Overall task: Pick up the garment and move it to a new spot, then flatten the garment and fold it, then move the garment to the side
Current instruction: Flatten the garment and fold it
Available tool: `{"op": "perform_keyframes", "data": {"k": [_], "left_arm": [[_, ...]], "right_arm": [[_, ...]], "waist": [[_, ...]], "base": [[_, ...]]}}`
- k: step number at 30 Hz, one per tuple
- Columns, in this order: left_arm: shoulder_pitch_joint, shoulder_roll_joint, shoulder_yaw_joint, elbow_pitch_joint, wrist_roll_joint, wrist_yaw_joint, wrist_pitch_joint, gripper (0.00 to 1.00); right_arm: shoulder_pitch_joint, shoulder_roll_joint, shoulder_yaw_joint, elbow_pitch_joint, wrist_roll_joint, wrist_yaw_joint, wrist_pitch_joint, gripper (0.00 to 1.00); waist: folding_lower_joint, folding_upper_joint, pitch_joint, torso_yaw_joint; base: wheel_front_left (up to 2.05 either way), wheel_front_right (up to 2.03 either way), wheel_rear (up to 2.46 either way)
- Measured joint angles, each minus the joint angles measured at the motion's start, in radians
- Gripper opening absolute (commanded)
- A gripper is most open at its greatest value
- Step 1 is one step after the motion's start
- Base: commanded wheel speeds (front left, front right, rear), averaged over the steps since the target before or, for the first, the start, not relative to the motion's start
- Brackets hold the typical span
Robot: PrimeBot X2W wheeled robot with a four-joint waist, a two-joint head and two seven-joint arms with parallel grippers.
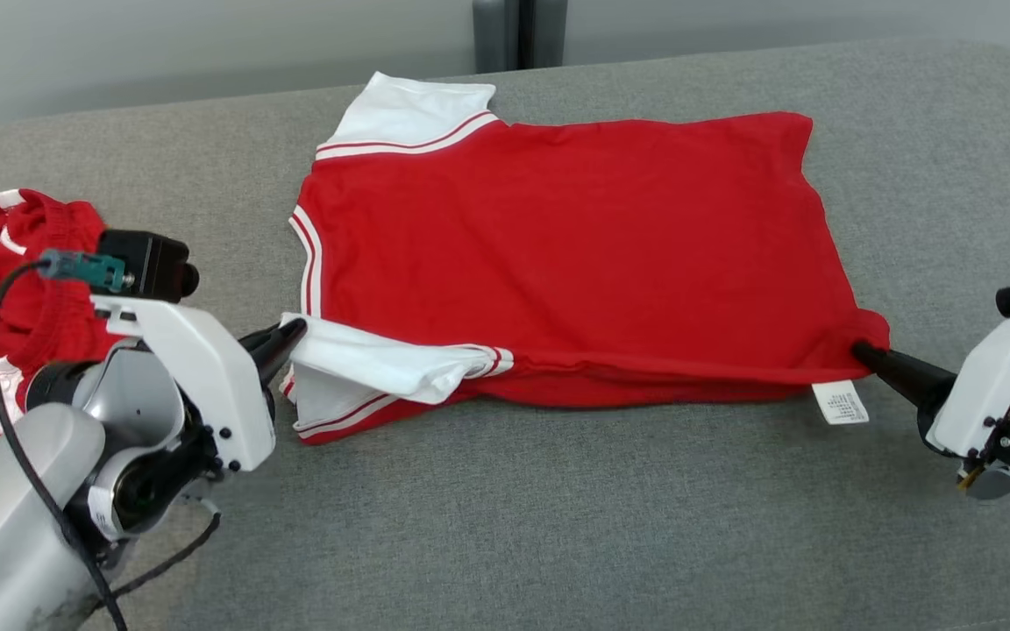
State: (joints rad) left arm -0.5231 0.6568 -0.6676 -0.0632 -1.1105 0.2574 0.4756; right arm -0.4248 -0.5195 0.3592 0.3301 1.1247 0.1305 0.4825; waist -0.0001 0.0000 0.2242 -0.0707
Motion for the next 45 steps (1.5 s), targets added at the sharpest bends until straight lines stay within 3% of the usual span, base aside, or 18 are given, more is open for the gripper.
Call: {"op": "perform_keyframes", "data": {"k": [10,17,24,38,39,40,41,45], "left_arm": [[-0.214,-0.089,-0.042,0.278,0.000,-0.104,0.098,0.00],[-0.321,-0.164,-0.062,0.455,0.011,-0.162,0.105,0.00],[-0.401,-0.239,-0.069,0.610,0.014,-0.218,0.082,0.00],[-0.499,-0.295,-0.083,0.814,0.038,-0.296,0.038,0.00],[-0.509,-0.302,-0.083,0.833,0.038,-0.305,0.034,0.91],[-0.511,-0.307,-0.084,0.841,0.038,-0.310,0.032,1.00],[-0.511,-0.313,-0.084,0.852,0.037,-0.310,0.031,1.00],[-0.511,-0.323,-0.087,0.879,0.033,-0.323,0.037,1.00]], "right_arm": [[-0.163,0.107,-0.135,0.110,-0.170,0.000,0.228,0.00],[-0.259,0.185,-0.213,0.165,-0.277,0.000,0.304,0.00],[-0.307,0.236,-0.249,0.207,-0.375,0.000,0.316,0.00],[-0.344,0.281,-0.258,0.228,-0.427,0.000,0.293,0.00],[-0.344,0.281,-0.256,0.230,-0.433,0.000,0.281,0.38],[-0.344,0.280,-0.255,0.231,-0.435,0.000,0.276,0.50],[-0.344,0.280,-0.253,0.232,-0.438,0.000,0.270,1.00],[-0.344,0.279,-0.242,0.230,-0.439,0.000,0.234,1.00]], "waist": [[0.0000,0.0000,0.051,-0.012],[0.0000,0.0000,0.083,-0.013],[0.0000,0.0000,0.110,-0.016],[0.0000,0.0000,0.140,-0.036],[0.0000,0.0000,0.139,-0.036],[0.0000,0.0000,0.137,-0.036],[0.0000,0.0000,0.135,-0.035],[0.0001,0.0000,0.120,-0.032]], "base": [[0.00,0.00,0.00],[0.00,0.00,0.00],[0.00,0.00,0.00],[0.00,0.00,0.00],[0.00,0.00,0.00],[0.00,0.00,0.00],[0.00,0.00,0.00],[0.00,0.00,0.00]]}}
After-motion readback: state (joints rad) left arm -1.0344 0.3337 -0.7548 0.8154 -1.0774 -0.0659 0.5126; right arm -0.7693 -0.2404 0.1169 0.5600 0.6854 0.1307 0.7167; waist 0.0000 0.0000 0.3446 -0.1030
